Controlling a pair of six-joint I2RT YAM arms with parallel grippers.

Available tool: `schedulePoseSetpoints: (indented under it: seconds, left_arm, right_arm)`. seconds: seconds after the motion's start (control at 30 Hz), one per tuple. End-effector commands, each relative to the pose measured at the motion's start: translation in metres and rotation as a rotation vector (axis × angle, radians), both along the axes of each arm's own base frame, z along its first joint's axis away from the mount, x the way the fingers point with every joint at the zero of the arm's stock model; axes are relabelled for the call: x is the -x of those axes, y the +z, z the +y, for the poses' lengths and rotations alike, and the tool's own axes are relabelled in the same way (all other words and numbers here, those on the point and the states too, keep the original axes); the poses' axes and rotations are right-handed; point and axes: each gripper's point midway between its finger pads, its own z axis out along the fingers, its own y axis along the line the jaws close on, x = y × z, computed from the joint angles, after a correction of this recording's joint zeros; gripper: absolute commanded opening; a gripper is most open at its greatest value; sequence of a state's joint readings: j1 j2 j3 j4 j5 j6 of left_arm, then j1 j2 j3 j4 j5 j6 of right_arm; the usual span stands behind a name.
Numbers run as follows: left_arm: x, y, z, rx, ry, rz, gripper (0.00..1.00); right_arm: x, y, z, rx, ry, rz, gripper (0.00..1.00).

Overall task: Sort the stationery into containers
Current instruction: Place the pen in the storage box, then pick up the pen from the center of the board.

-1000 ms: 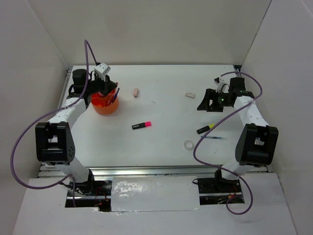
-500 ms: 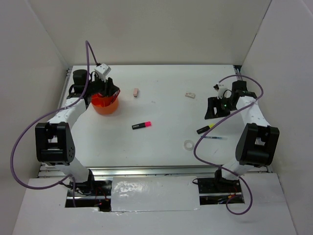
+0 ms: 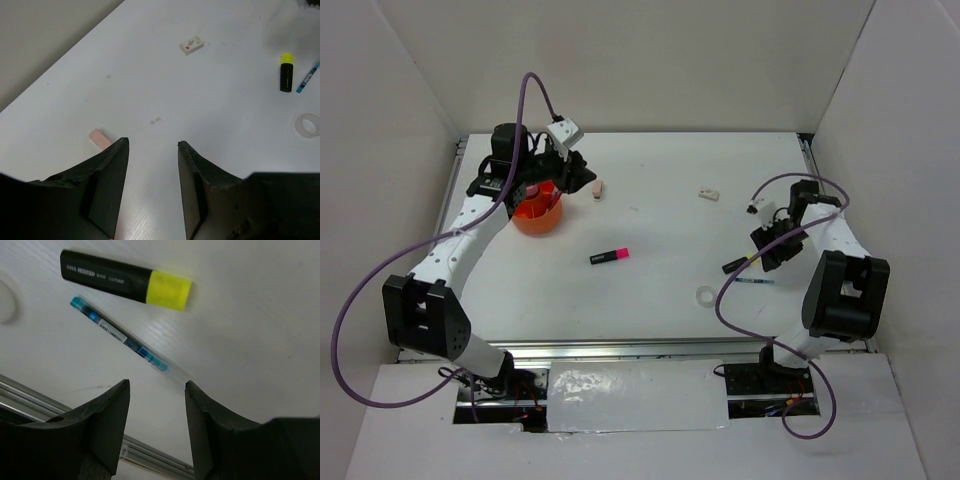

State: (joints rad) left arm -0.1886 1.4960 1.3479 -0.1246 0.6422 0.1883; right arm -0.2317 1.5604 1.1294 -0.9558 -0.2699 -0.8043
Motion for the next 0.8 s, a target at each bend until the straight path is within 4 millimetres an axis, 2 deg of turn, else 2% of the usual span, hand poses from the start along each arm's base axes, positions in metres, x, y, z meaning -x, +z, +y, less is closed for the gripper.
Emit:
schedulePoseSetpoints:
  seconds: [0.0,0.13,0.27,0.33,0.37,0.67,0.77]
  left_arm:
    - [0.006,-0.005,0.004,-0.001,0.002,0.026,0.56]
    - [0.008,-0.003,0.002,0.021,-0.001,0.041,0.56]
    - [0.005,0.000,0.001,0.044,0.006,0.048,0.56]
    - [0.003,0.001,0.000,0.050,0.006,0.049,0.56]
    - [0.003,0.002,0.000,0.052,0.007,0.050,0.56]
    - [0.001,0.008,0.000,0.061,0.004,0.042,0.56]
    - [0.001,0.008,0.000,0.062,0.001,0.039,0.56]
  right_arm:
    - [0.016,-0.022,0.004,0.094,0.158,0.052,0.55]
    - [0.013,-0.037,0.013,0.138,0.220,0.040,0.54]
    - [0.012,-0.044,0.037,0.123,0.287,0.041,0.53]
    - [0.011,-0.047,0.038,0.140,0.295,0.034,0.53]
    - [0.013,-0.051,0.050,0.147,0.340,0.037,0.53]
    - [0.011,-0.072,0.064,0.197,0.426,0.070,0.50]
    - [0.010,-0.079,0.064,0.223,0.449,0.075,0.44]
